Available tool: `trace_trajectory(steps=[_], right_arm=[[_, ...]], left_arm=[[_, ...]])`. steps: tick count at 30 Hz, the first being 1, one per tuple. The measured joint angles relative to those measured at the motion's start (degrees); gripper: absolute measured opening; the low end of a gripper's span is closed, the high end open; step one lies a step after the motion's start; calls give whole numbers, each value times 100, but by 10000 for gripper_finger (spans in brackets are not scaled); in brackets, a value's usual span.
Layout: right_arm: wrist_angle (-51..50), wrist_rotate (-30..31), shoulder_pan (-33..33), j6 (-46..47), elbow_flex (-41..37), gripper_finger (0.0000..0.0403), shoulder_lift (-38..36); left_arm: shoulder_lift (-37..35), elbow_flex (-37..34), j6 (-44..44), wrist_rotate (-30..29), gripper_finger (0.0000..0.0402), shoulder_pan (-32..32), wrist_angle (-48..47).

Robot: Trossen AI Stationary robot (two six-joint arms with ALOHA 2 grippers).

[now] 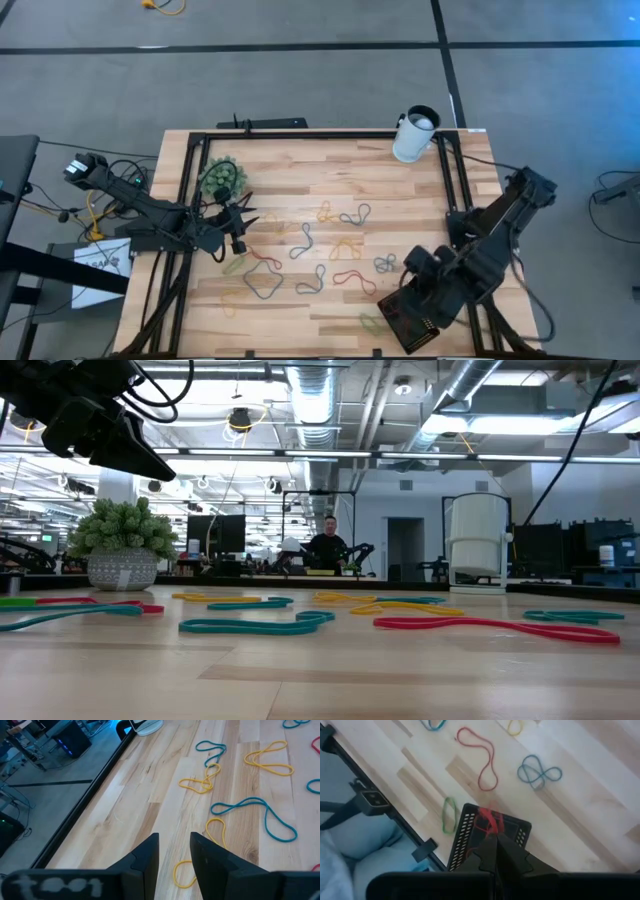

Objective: Pick and place rubber bands into bin
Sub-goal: Put the red rubber band into the black basket

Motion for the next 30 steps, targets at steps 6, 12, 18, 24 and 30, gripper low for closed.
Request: trace_trajectory(steps=[6,12,18,24,30], right_arm=[[183,-454,49,5,0,0,741],[437,-1106,123,-40,-2,0,1217],[437,-706,385,9,-2,0,967],[44,208,885,565,0,0,589],[-122,733,1298,1169,0,0,600]], left_arm=[[0,0,-6,0,101,-1,0],[0,0,-11,1,101,0,12],[0,0,-18,2,101,0,55],[0,0,-28,2,101,-1,54],[0,0,-28,2,101,0,52]])
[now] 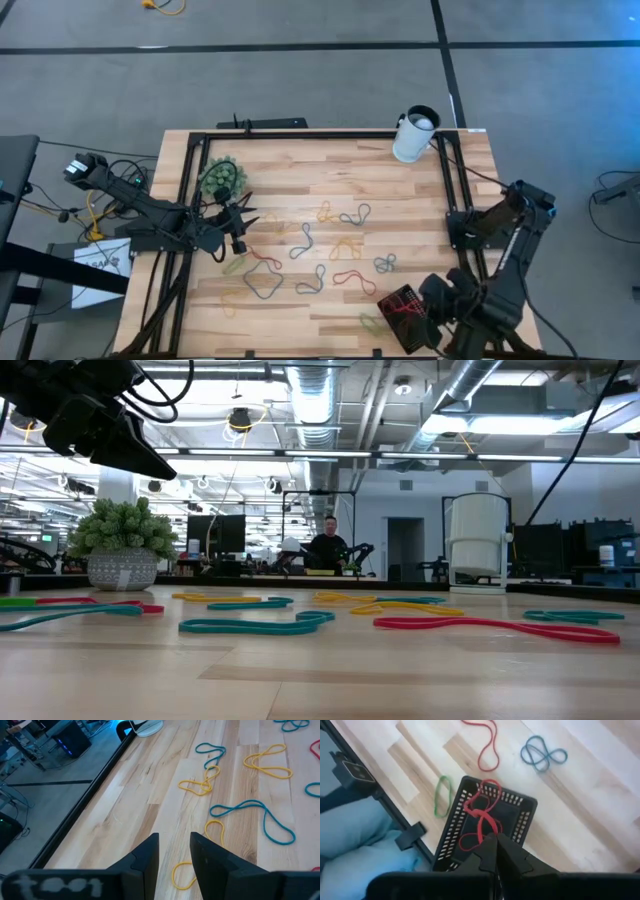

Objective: Pick and place rubber bands into bin
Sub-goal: Put the red rubber band into the black basket

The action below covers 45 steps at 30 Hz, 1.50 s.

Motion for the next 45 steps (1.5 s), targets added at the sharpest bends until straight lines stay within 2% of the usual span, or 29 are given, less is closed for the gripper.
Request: trace_trajectory(steps=[7,17,28,33,42,45], right_arm=[[19,32,128,321,-4,0,127],[191,428,-13,319,-250,0,127],[2065,413,-79,332,-1640,0,129],[2319,311,-320,318,-2198,0,129],[3551,-339,-814,-627,-2868,0,127],[3552,-373,-950,-712,-2905,0,127]], left_arm=[[0,0,94,-33,101,-1,-2],[0,0,90,-76,101,0,-4],[0,0,226,-96,101,-1,-7],[0,0,223,-96,101,0,-4],[0,0,219,-95,101,0,-2],[0,0,219,-94,101,0,0]])
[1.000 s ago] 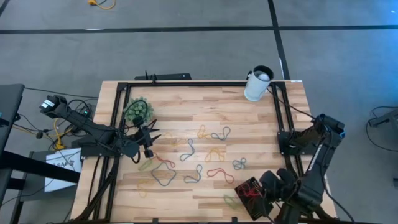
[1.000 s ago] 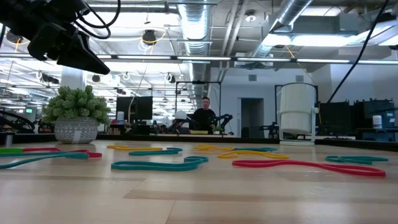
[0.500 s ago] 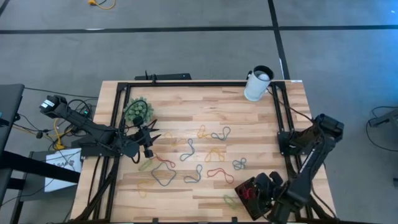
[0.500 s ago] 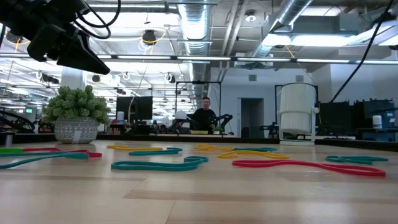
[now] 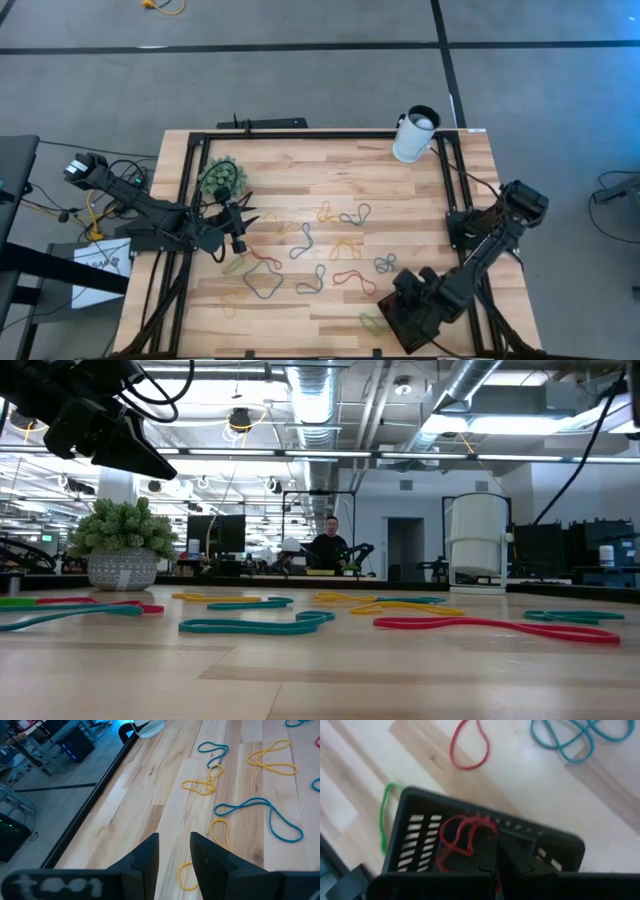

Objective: Pick and place rubber bands into bin
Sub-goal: Put the red rubber band into the black basket

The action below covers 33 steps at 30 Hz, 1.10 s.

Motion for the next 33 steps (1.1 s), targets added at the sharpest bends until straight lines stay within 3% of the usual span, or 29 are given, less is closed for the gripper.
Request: trace_trajectory(steps=[11,22,27,33], right_arm=[[-53,-1502,-677,-591,0,49,0],[-62,-2325,-1052,-1426,337,67,-159],[-55,-2128,-994,-2047,670,67,-583],[-248,-908,-1069,-2713,758,67,-1149]], left_arm=[[0,0,-2,2,101,1,0],[0,0,7,2,101,-1,-2],[0,0,18,2,101,1,-2],[0,0,24,3,101,-1,-2]])
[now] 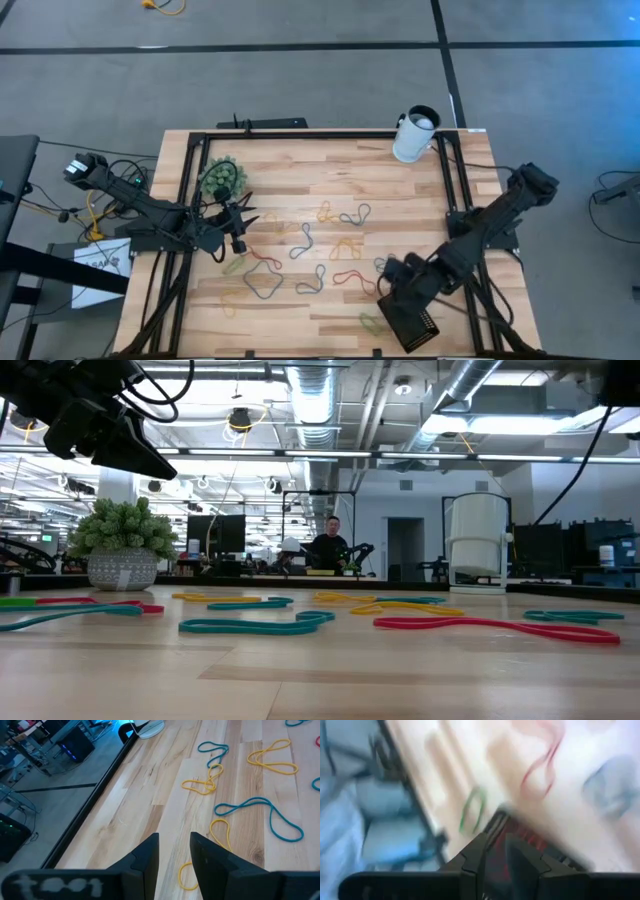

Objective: Pick and place rubber bands into bin
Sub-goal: Put the red rubber band into the black basket

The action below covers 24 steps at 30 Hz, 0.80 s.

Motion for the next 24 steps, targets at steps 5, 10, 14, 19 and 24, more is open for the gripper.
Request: trace_trajectory(steps=[5,10,14,19,24], right_arm=[[-246,739,-483,-354,-3,67,-78],[-41,463,-1190,-1360,-24,67,361],[351,-405,-1670,-2162,-10,67,932],[653,-1322,-2104,-2865,64,67,1605],[655,-1486,-2383,-3052,241,67,2114]], left_arm=[[0,0,1,2,101,1,0],[0,0,0,7,101,1,-2],[0,0,-2,23,101,0,-2],[0,0,-2,43,101,0,-11],[0,0,-4,48,101,1,-15]])
